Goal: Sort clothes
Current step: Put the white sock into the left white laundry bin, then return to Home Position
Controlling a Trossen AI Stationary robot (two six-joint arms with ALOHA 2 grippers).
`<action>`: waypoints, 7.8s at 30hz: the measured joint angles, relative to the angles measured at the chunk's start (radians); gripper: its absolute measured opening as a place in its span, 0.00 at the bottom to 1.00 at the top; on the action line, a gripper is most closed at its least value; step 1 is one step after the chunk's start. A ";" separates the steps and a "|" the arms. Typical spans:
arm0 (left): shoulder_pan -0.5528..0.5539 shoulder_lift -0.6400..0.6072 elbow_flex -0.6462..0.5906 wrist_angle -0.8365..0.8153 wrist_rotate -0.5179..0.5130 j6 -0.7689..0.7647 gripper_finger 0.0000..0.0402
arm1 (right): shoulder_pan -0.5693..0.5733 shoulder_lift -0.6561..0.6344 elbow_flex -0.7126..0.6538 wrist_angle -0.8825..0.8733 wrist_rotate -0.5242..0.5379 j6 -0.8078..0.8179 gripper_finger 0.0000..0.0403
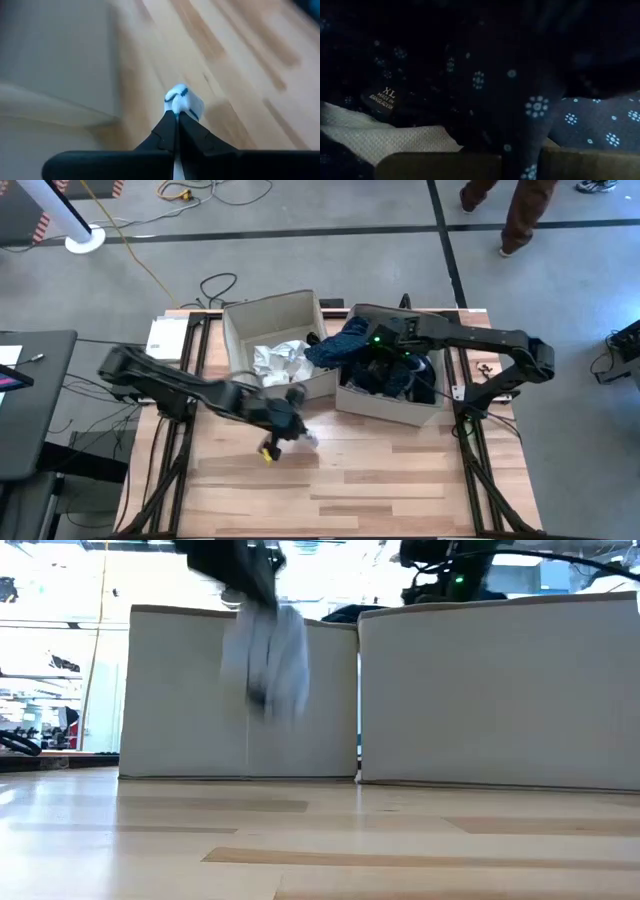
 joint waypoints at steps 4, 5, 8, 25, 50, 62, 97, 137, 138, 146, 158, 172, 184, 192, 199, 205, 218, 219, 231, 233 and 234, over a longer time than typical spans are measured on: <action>-0.027 -0.154 0.104 -0.111 -0.189 0.012 0.00 | -0.013 -0.031 -0.013 -0.107 -0.003 0.051 0.02; -0.029 -0.187 0.123 -0.122 -0.242 0.020 0.00 | -0.014 -0.031 -0.026 -0.116 -0.015 0.056 0.02; -0.028 -0.267 0.168 -0.129 -0.371 0.052 0.00 | -0.025 -0.024 -0.085 -0.102 -0.047 0.065 0.02; 0.343 -0.229 0.168 -0.361 -0.305 0.040 0.00 | -0.053 0.140 -0.272 0.128 -0.356 0.065 0.04; 0.497 -0.193 0.143 -0.328 -0.143 -0.035 0.66 | 0.023 -0.212 0.048 -0.139 -0.276 0.160 0.62; 0.350 -0.191 0.145 -0.033 0.111 0.068 0.66 | 0.087 -0.229 0.082 -0.073 -0.275 0.009 0.62; 0.329 -0.125 0.144 -0.084 0.076 0.035 0.66 | 0.183 -0.168 0.083 -0.086 -0.021 -0.123 0.01; -0.163 -0.728 -0.040 -0.394 -0.294 -0.394 0.66 | 0.068 -0.436 0.081 0.014 -0.430 0.053 0.60; -0.172 -0.759 -0.071 -0.386 -0.312 -0.412 0.66 | 0.084 -0.464 0.082 0.042 -0.423 0.056 0.63; -0.291 -0.967 -0.424 -0.044 -0.337 -0.472 0.66 | 0.368 -0.660 -0.048 0.320 -0.344 0.003 0.81; -0.402 -1.018 -0.925 0.621 -0.400 -0.338 0.66 | 0.857 -0.852 -0.670 0.908 0.048 -0.138 0.91; -0.401 -1.305 -1.141 0.637 -0.311 -0.241 0.66 | 0.911 -0.858 -1.131 1.572 0.131 -0.254 0.90; -0.400 -1.480 -1.125 0.481 -0.314 -0.224 0.66 | 0.857 -0.869 -1.158 1.572 0.142 -0.215 0.84; -0.400 -1.480 -1.123 0.478 -0.315 -0.234 0.66 | 0.858 -0.868 -1.158 1.566 0.140 -0.214 0.85; -0.400 -1.481 -1.123 0.477 -0.316 -0.237 0.66 | 0.858 -0.868 -1.158 1.565 0.138 -0.213 0.85; -0.400 -1.480 -1.124 0.474 -0.317 -0.239 0.66 | 0.858 -0.868 -1.158 1.564 0.136 -0.213 0.85; -0.400 -1.481 -1.124 0.473 -0.318 -0.239 0.66 | 0.858 -0.867 -1.158 1.563 0.132 -0.210 0.85; -0.400 -1.481 -1.124 0.473 -0.318 -0.239 0.66 | 0.858 -0.867 -1.158 1.563 0.132 -0.210 0.85; -0.400 -1.481 -1.124 0.473 -0.318 -0.239 0.66 | 0.858 -0.867 -1.158 1.563 0.132 -0.210 0.85; -0.400 -1.481 -1.124 0.473 -0.318 -0.239 0.66 | 0.858 -0.867 -1.158 1.563 0.132 -0.210 0.85; -0.400 -1.481 -1.124 0.473 -0.318 -0.239 0.66 | 0.858 -0.867 -1.158 1.563 0.132 -0.210 0.85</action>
